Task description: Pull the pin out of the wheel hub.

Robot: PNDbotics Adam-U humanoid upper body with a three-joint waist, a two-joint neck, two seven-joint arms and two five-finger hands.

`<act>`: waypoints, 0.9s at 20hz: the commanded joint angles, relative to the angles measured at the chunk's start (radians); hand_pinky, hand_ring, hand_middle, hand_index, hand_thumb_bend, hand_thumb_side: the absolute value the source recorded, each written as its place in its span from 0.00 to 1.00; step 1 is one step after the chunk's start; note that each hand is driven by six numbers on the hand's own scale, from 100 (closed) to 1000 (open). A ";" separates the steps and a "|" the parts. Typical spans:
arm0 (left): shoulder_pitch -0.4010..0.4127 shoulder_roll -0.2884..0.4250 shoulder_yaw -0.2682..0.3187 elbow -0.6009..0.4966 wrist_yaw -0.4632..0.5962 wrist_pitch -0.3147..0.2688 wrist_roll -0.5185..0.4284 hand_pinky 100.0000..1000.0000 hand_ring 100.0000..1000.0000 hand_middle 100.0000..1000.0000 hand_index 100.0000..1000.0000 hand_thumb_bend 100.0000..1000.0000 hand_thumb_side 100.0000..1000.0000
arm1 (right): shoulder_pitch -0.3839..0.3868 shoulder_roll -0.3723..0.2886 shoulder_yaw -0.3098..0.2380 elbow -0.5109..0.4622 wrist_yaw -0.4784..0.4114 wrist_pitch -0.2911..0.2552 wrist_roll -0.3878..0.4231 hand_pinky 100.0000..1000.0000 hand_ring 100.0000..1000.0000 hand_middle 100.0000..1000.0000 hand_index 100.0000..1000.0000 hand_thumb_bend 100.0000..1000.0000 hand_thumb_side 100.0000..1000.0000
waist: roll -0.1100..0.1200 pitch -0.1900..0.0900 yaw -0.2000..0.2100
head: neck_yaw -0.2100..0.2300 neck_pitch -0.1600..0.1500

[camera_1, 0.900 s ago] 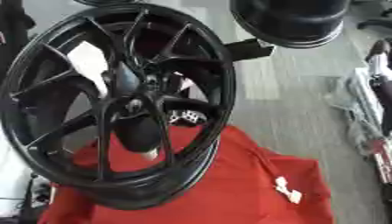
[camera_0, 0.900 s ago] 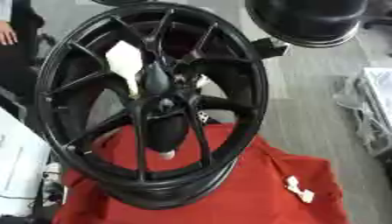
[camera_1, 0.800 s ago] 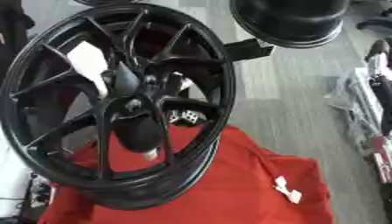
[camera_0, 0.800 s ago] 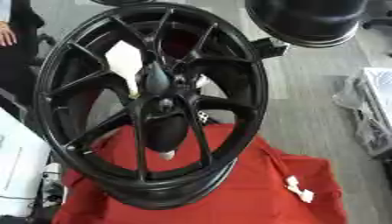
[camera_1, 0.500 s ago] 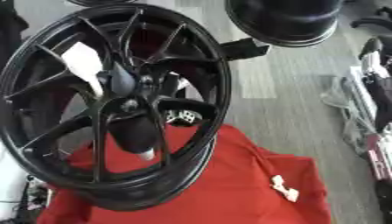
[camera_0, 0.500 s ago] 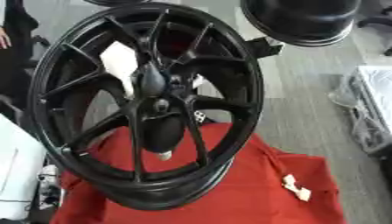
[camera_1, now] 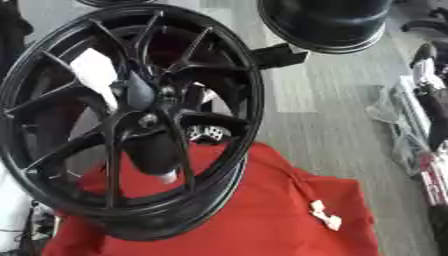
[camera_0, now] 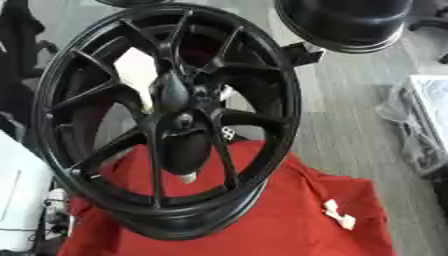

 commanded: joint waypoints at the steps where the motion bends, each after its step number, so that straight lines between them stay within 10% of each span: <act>1: -0.060 0.109 -0.015 -0.038 -0.012 0.009 -0.021 0.76 0.81 0.81 0.84 0.35 0.65 | -0.002 -0.031 -0.002 -0.010 0.004 0.001 0.004 0.81 0.60 0.53 0.68 0.14 0.30 | 0.008 -0.025 -0.001 | 0.001 -0.001; 8: -0.327 0.297 -0.099 0.178 0.090 0.143 -0.109 0.77 0.85 0.86 0.87 0.35 0.68 | 0.004 -0.045 0.005 -0.005 0.003 0.003 0.010 0.81 0.60 0.53 0.68 0.13 0.30 | 0.022 -0.044 -0.001 | 0.001 -0.001; 18: -0.652 0.369 -0.241 0.615 0.014 0.082 -0.299 0.78 0.84 0.84 0.88 0.37 0.70 | 0.010 -0.052 0.011 -0.001 0.002 0.004 0.016 0.81 0.60 0.53 0.68 0.13 0.30 | 0.028 -0.052 -0.006 | 0.007 -0.001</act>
